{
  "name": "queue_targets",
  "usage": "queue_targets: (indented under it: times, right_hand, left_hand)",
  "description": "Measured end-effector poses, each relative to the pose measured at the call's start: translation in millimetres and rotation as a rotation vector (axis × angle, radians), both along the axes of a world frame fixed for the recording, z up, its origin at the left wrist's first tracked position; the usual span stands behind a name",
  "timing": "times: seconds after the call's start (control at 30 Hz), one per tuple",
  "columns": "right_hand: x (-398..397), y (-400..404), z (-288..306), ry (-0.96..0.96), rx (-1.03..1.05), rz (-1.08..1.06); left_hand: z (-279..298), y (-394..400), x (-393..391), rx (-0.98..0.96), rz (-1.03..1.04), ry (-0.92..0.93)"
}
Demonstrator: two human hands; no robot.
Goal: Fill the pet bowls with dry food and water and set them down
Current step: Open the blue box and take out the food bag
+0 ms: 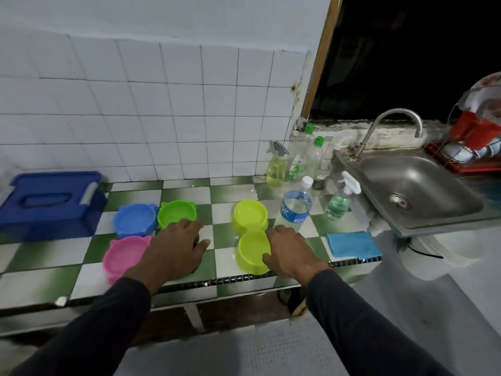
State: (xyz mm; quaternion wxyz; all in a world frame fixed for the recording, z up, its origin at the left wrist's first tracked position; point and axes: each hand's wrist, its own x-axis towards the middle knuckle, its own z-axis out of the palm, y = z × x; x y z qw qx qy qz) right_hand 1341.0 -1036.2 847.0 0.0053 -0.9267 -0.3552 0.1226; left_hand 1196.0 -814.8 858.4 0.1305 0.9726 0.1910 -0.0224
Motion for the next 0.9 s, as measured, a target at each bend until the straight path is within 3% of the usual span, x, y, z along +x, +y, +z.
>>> queue_targets:
  times: [0.37,0.9]
  right_hand:
    - [-64.8,105.0,8.1,-0.028,0.063,0.137]
    - [-188.7,304.5,8.8,0.066,0.140,0.227]
  left_hand:
    - [12.0,75.4,-95.8,0.004,0.150,-0.039]
    - [-2.0,254.8,-228.5,0.031,0.273,-0.036]
